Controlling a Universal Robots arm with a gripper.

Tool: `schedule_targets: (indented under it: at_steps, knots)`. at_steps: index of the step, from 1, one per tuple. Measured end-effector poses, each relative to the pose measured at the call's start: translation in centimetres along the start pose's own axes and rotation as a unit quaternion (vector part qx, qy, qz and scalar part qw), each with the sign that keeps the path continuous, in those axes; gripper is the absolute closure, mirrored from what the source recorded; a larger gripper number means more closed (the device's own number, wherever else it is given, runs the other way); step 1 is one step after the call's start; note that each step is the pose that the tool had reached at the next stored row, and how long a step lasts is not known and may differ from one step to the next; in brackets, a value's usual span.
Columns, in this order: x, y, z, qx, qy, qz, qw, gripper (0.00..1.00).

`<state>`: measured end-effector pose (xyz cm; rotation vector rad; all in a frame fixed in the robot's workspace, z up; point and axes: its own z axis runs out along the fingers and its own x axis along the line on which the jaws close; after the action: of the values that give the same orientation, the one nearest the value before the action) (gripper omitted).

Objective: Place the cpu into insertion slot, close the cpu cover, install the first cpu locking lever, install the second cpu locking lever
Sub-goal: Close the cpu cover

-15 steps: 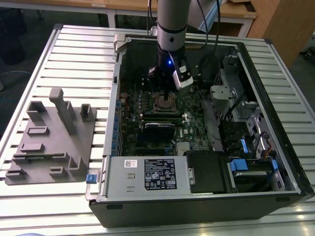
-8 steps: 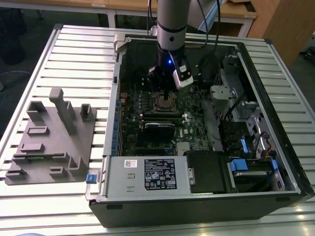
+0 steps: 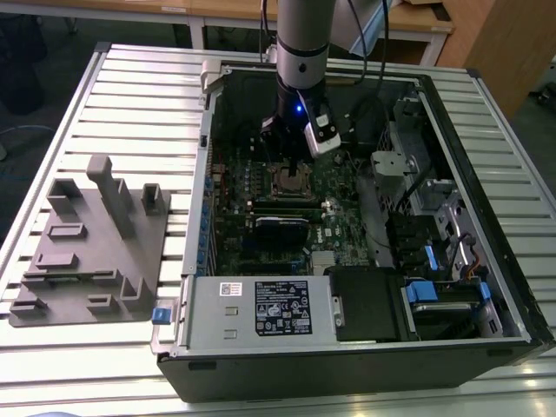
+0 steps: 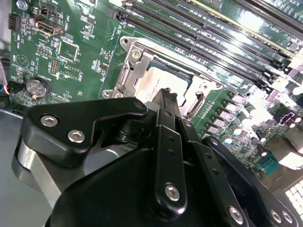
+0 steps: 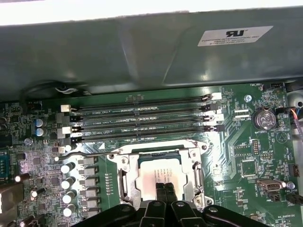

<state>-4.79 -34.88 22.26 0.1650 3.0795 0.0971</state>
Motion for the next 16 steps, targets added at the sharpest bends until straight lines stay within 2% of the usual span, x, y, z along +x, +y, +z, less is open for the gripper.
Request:
schedule_targets:
  at_steps: [16]
  knots:
    - [0.23, -0.02, -0.08, -0.0001, 0.0, 0.0, 1.0, 0.89]
